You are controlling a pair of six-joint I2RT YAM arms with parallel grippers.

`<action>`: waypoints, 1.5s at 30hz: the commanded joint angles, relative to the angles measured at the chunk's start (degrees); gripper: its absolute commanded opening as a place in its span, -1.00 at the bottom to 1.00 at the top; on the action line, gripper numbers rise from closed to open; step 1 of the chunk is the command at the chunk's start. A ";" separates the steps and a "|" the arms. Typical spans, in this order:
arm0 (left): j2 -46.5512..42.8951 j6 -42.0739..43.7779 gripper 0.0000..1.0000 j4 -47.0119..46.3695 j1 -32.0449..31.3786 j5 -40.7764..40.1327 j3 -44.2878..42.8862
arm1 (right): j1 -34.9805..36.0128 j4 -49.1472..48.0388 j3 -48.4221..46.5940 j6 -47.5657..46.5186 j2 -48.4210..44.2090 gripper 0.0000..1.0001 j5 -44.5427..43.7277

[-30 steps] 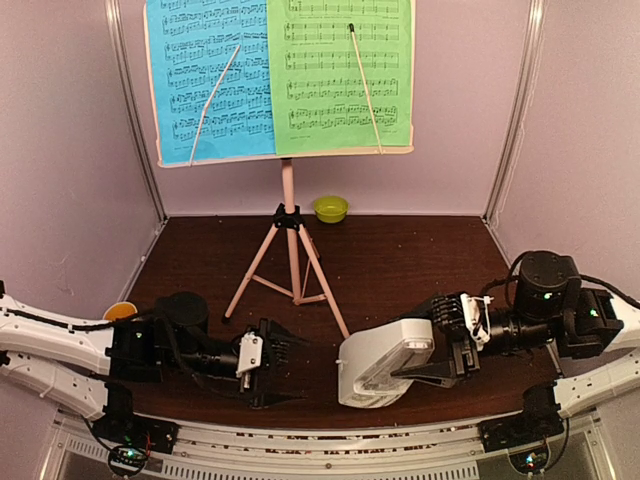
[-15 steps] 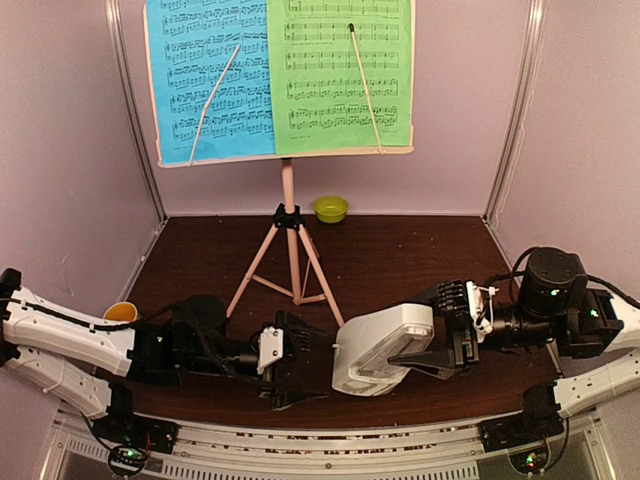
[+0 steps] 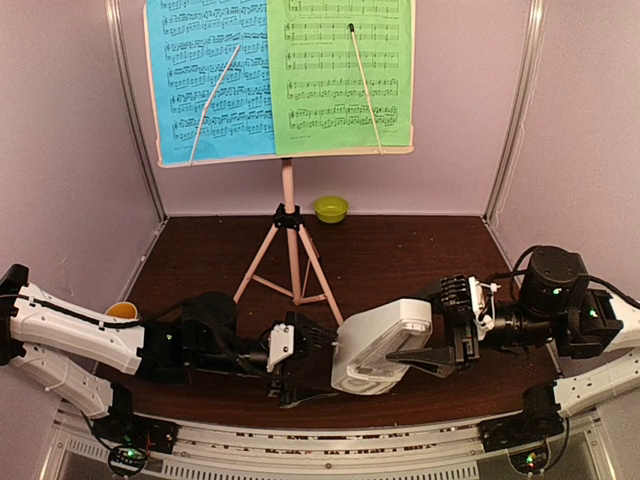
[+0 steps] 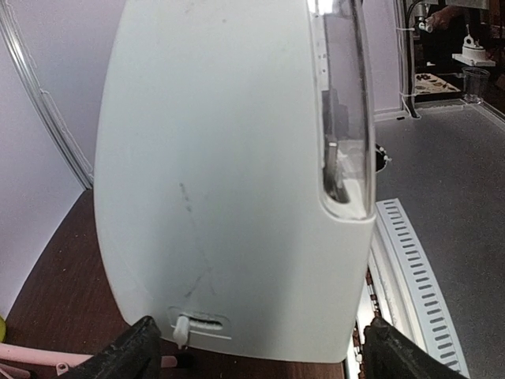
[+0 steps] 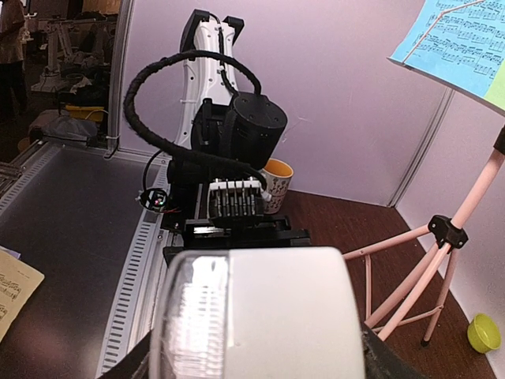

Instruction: Set up the instrument practice props

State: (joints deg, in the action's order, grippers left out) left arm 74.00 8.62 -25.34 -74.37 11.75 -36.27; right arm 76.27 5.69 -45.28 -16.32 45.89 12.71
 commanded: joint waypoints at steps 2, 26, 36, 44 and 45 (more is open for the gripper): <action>-0.21 -0.82 0.75 -2.92 -0.16 0.09 -1.45 | 0.55 -8.62 -2.21 -0.08 -0.56 -0.77 -1.70; -1.83 -1.50 0.43 -3.36 -0.16 -1.65 0.96 | 0.71 -8.98 -1.80 0.57 -0.24 -0.79 -3.05; -11.47 -2.15 0.93 -1.26 0.19 -6.11 4.98 | 0.73 -9.02 -1.77 0.41 3.38 -0.80 -4.03; -12.96 -1.36 0.96 3.41 0.17 -0.84 0.20 | 0.84 -11.34 -6.31 0.63 12.29 -0.82 -4.52; -12.38 -1.53 0.96 2.94 0.11 0.44 -0.21 | 0.81 -11.56 -6.74 0.60 13.16 -0.83 -4.63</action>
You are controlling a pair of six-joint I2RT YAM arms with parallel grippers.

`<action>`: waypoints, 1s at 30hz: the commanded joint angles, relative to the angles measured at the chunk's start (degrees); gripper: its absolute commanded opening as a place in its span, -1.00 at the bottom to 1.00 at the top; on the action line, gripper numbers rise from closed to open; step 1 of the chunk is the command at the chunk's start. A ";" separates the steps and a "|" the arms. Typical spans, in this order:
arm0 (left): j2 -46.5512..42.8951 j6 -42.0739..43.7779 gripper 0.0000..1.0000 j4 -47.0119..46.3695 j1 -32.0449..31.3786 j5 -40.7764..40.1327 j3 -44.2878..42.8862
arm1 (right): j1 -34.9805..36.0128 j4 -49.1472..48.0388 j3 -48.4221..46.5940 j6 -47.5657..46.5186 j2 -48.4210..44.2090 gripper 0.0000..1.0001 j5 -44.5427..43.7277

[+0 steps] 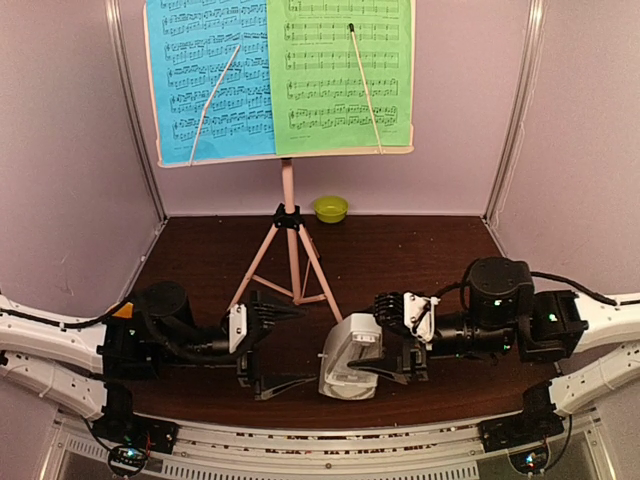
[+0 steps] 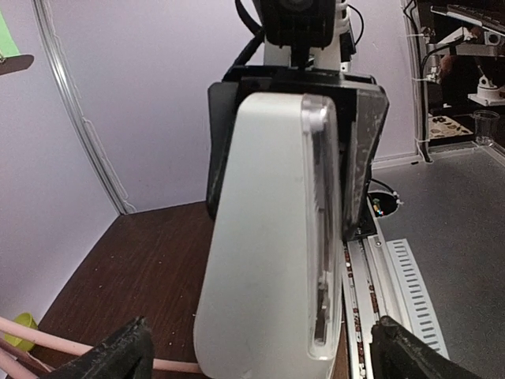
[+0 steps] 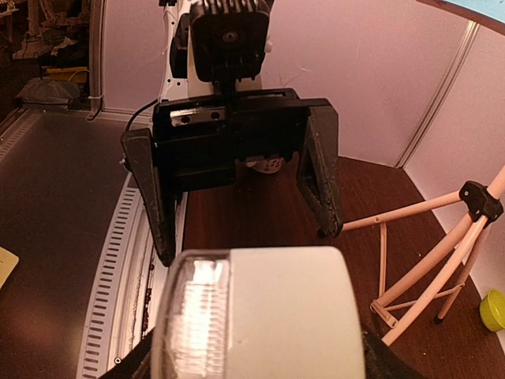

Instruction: Set up the instrument practice props

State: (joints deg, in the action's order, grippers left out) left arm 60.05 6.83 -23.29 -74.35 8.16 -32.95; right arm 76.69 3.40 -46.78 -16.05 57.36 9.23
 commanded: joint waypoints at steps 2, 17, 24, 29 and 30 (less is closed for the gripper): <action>3.04 -0.36 0.95 -0.43 0.08 5.61 -3.82 | 0.43 -9.94 -6.02 0.43 3.08 -0.83 -1.71; 6.36 -2.81 0.95 -2.27 0.17 3.33 -4.61 | 0.64 -12.68 -8.95 0.59 7.83 -0.85 3.92; 7.24 -0.89 0.95 -0.33 0.17 6.43 -5.74 | 0.61 -13.97 -9.92 1.09 9.32 -0.85 9.05; 7.77 -0.69 0.86 1.05 0.17 7.72 -6.88 | 0.66 -13.68 -11.28 1.33 10.57 -0.85 9.08; 7.49 -0.56 0.84 1.26 0.17 8.00 -6.84 | 0.67 -13.75 -11.38 1.27 10.53 -0.85 8.64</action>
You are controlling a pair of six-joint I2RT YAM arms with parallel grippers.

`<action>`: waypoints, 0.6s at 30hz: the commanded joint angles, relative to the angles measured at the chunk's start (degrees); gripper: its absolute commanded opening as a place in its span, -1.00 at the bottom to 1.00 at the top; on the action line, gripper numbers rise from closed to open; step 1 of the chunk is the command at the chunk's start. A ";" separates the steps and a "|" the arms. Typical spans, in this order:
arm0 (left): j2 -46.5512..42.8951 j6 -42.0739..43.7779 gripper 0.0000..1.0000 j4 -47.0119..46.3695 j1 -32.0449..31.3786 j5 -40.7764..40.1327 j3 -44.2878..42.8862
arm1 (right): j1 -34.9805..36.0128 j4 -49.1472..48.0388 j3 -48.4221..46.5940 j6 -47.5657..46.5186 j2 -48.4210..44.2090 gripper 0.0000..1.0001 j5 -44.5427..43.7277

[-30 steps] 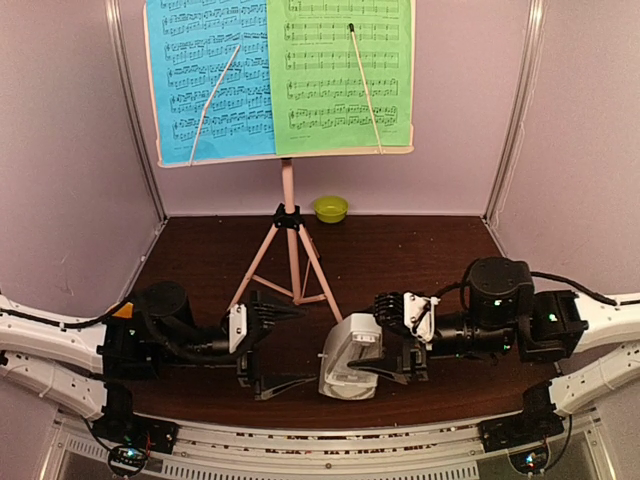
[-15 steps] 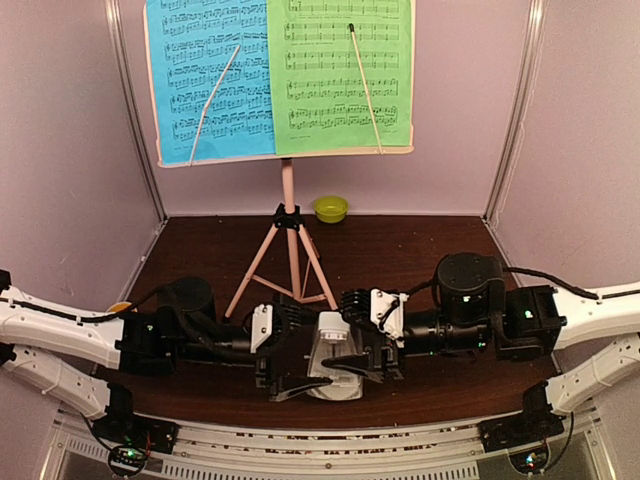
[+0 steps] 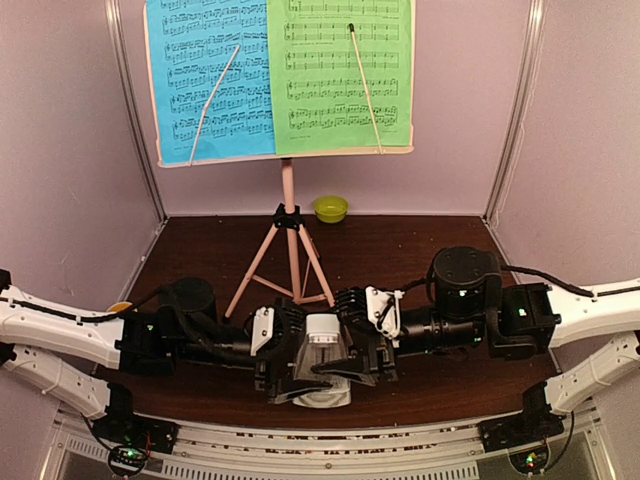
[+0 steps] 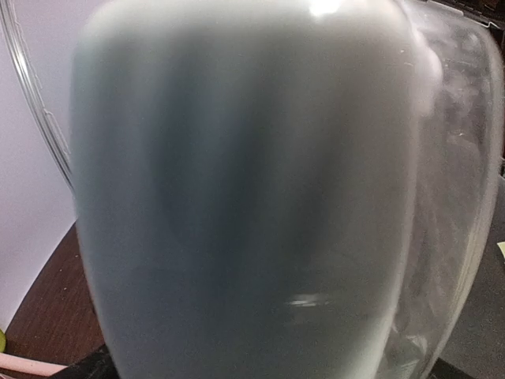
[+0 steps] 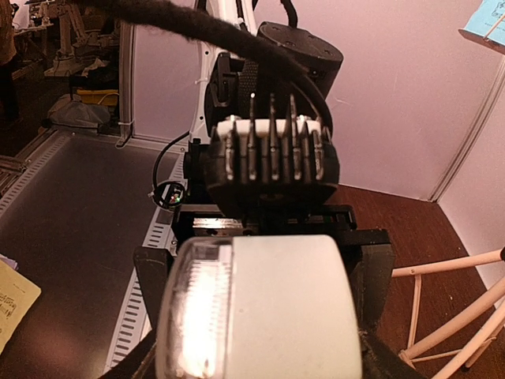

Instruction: Set up the instrument practice props

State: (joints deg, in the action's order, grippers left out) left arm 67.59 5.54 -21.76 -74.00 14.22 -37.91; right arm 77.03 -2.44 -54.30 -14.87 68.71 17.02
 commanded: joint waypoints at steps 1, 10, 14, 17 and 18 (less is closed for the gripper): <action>-0.34 0.78 0.82 -0.10 -0.18 2.15 -1.68 | 0.33 -8.00 -3.91 0.08 -0.77 -0.84 0.29; -4.45 1.67 0.39 -2.33 -0.11 1.94 1.07 | 0.31 -9.93 -3.26 2.16 -0.57 -0.68 -2.01; -6.34 0.58 0.20 -6.69 0.93 2.45 4.04 | 0.26 -11.54 -2.00 4.27 -1.19 -0.09 -3.54; -7.63 -1.16 0.08 -8.79 2.44 3.91 5.67 | 0.07 -12.90 -0.77 6.00 -2.04 0.27 -4.25; -8.02 -1.85 0.04 -9.68 2.94 4.83 6.14 | 0.02 -13.34 -0.27 6.66 -2.45 0.36 -4.53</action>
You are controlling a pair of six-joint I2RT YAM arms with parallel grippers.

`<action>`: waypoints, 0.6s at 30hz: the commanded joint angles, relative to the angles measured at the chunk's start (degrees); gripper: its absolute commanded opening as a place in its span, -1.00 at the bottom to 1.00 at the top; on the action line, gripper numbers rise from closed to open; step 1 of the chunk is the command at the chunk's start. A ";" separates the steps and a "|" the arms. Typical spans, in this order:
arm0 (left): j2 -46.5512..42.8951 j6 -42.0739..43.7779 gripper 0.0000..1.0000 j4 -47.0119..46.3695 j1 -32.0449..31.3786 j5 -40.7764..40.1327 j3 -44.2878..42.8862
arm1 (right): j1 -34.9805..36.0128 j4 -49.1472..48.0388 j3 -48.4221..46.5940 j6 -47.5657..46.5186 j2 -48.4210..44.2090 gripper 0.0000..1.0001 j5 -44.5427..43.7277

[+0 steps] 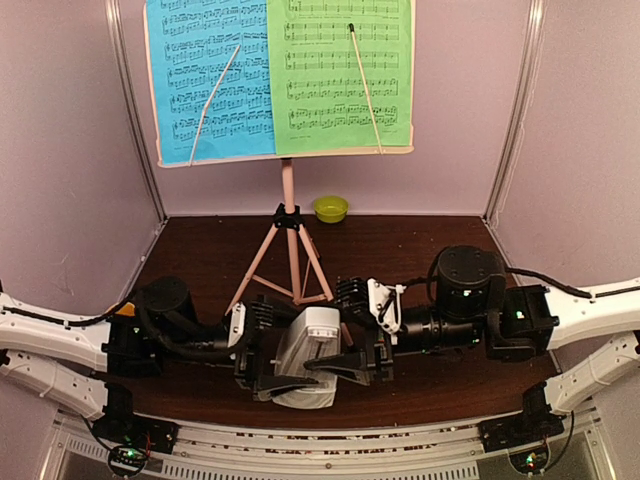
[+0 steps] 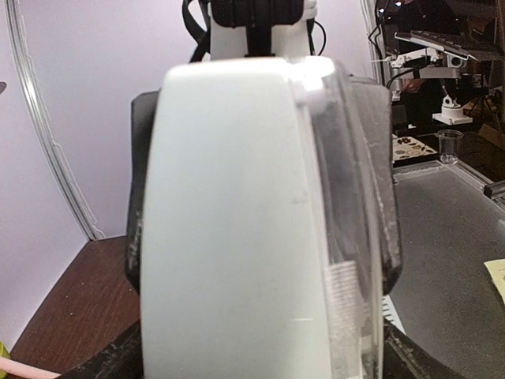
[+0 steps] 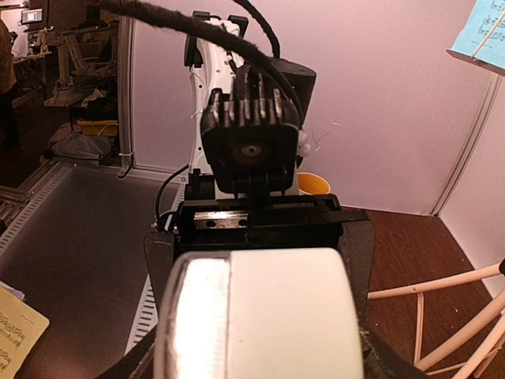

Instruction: Set up the instrument practice props

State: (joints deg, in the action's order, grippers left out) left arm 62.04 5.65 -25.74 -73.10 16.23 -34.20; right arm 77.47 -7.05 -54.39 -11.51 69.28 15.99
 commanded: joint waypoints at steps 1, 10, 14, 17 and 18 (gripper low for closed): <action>-2.90 -2.66 0.00 -6.67 2.69 3.70 2.96 | -0.59 -9.04 0.29 3.80 -3.49 0.41 -3.84; -1.72 -4.32 -0.19 -9.36 5.53 6.82 3.46 | -1.63 -11.26 2.14 5.33 -4.69 0.37 -5.49; 0.19 -7.53 -0.20 -19.47 8.08 7.99 7.17 | -2.52 -9.67 1.09 6.08 -3.06 0.50 -2.43; 0.07 -8.10 -0.19 -22.14 8.94 9.21 7.89 | -3.62 -11.20 3.79 7.77 -3.89 0.58 0.91; 0.03 -7.96 -0.20 -22.28 8.94 9.86 7.69 | -4.08 -11.62 4.86 8.33 -4.15 0.60 1.76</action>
State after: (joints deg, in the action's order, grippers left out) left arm 62.98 -0.58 -33.34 -65.10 23.20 -25.85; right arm 74.74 -16.36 -51.79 -5.80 66.22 13.93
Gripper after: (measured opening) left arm 0.870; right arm 0.785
